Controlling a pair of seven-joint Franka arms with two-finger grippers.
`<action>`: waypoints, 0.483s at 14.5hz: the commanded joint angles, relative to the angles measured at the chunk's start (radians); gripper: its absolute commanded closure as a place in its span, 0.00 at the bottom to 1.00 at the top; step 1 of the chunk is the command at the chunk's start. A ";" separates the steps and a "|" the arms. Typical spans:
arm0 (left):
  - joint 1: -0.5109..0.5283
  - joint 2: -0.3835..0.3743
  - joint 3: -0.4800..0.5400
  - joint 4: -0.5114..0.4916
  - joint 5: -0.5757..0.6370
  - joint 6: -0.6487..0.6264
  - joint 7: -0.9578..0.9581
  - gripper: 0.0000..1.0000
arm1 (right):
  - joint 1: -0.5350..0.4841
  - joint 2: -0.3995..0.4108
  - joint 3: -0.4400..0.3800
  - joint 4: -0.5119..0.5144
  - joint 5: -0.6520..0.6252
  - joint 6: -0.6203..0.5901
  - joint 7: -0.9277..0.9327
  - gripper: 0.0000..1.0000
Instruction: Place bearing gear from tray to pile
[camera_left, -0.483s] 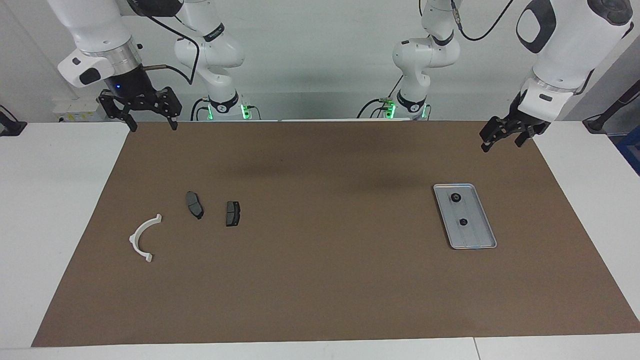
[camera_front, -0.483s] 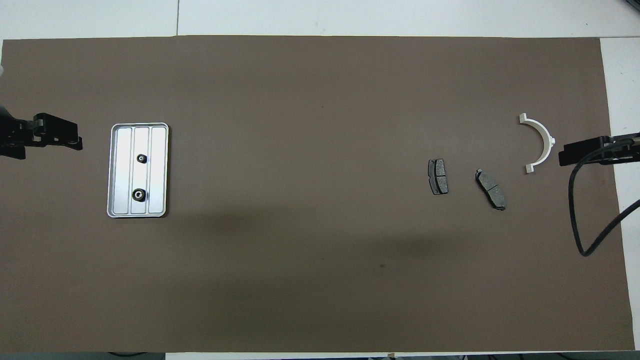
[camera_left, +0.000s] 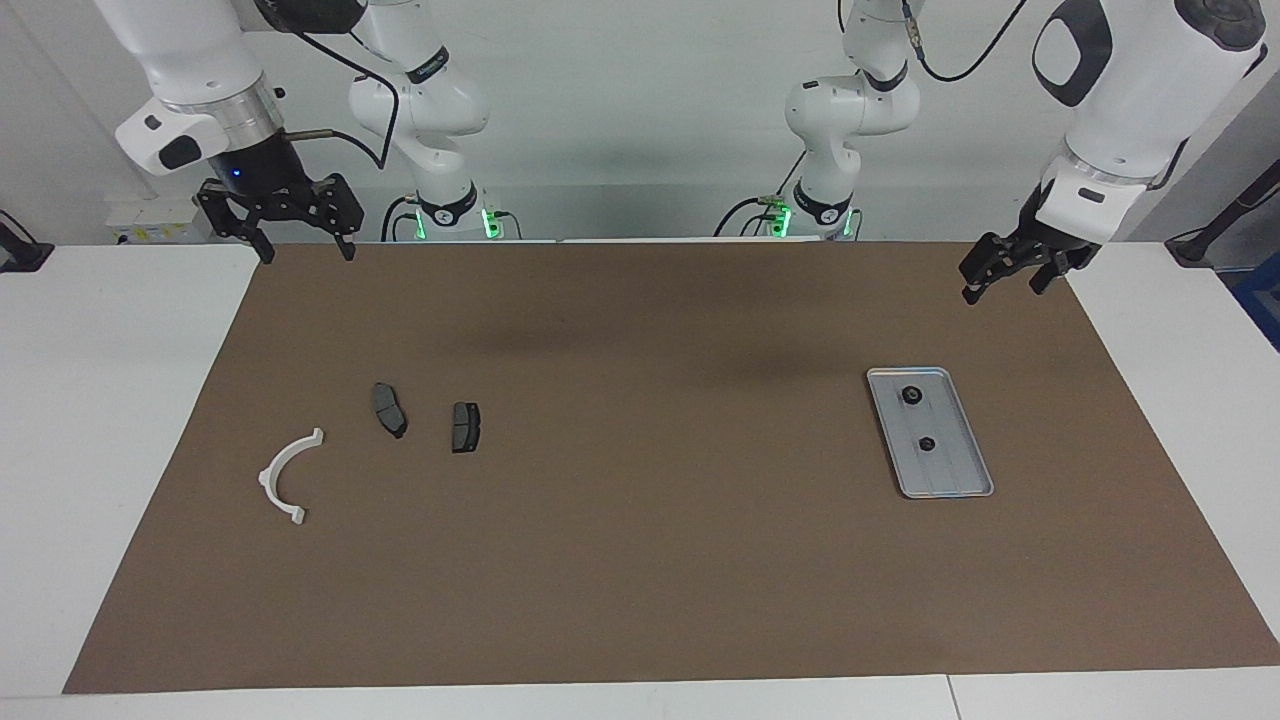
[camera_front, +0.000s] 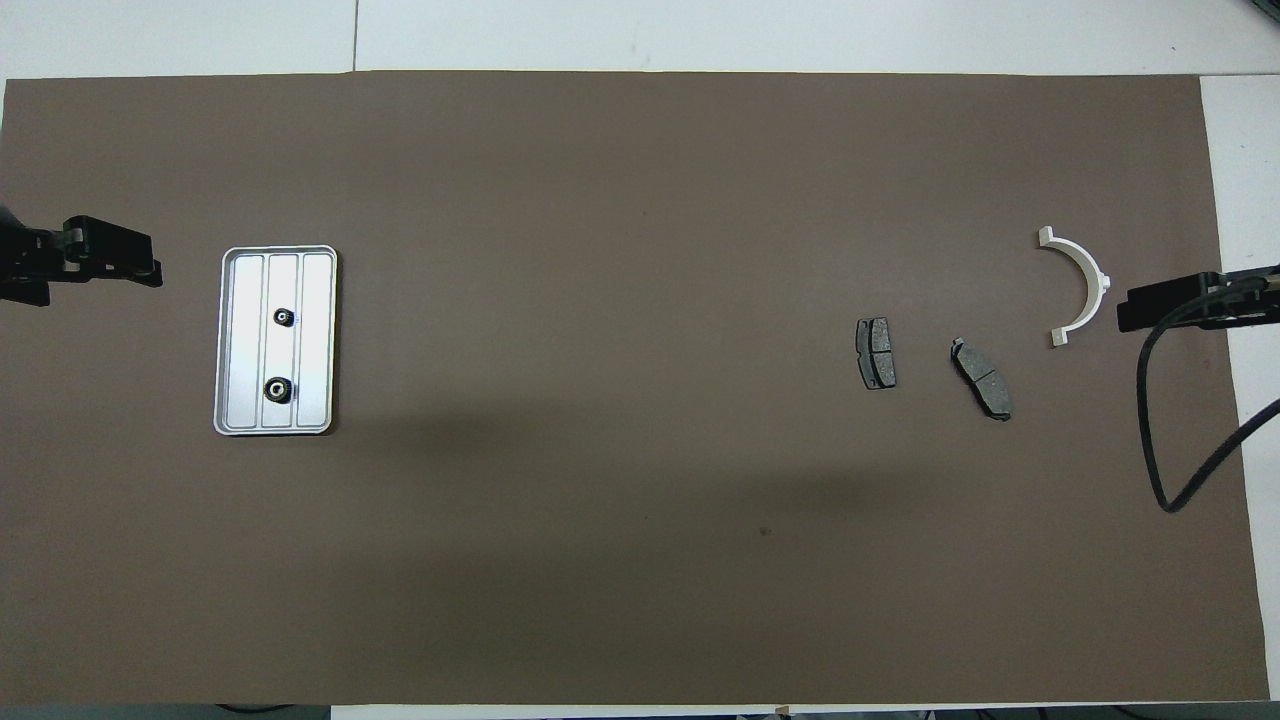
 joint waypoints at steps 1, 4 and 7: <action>0.024 -0.006 0.003 -0.082 -0.013 0.117 0.016 0.00 | -0.010 -0.022 0.008 -0.009 0.008 -0.013 0.004 0.00; 0.062 -0.006 0.003 -0.279 -0.013 0.351 0.089 0.00 | -0.019 -0.024 0.005 -0.009 0.011 -0.012 -0.001 0.00; 0.093 0.000 0.003 -0.336 -0.011 0.392 0.119 0.00 | -0.010 -0.038 0.008 -0.009 0.022 -0.012 0.004 0.00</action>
